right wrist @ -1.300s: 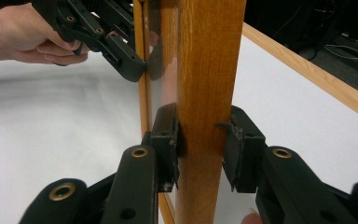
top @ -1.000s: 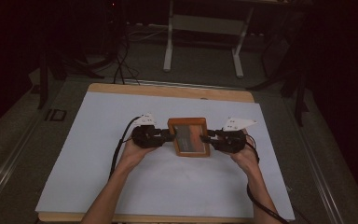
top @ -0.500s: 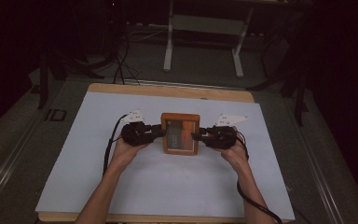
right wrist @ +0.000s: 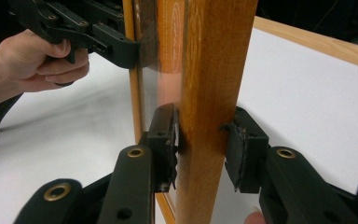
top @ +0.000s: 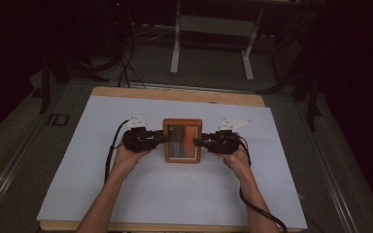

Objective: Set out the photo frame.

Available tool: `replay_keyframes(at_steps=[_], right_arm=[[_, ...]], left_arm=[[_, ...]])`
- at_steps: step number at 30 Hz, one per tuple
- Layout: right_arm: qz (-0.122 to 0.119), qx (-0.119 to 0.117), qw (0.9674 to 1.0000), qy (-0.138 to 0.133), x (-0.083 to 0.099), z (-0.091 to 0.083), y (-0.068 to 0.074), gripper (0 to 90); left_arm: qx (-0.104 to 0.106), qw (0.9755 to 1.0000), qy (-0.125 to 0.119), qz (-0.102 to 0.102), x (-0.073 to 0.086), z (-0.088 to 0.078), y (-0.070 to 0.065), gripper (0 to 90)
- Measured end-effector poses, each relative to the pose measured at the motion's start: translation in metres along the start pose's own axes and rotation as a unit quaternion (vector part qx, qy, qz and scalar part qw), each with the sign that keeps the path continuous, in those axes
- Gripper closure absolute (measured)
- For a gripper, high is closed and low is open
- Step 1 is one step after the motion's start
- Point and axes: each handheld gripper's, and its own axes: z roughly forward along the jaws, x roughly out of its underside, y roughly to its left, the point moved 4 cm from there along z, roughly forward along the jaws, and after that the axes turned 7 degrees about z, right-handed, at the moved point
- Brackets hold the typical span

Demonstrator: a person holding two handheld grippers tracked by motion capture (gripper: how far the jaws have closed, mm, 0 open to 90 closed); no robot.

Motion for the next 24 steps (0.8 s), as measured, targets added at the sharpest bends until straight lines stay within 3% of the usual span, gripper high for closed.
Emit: replay_keyframes(at_steps=[24], right_arm=[[0.022,-0.003,0.9998,-0.001,0.0087,0.0079,-0.0081,64.7]], left_arm=[[-0.008,0.9999,-0.003,-0.015,0.0001,0.0039,0.0037,68.2]])
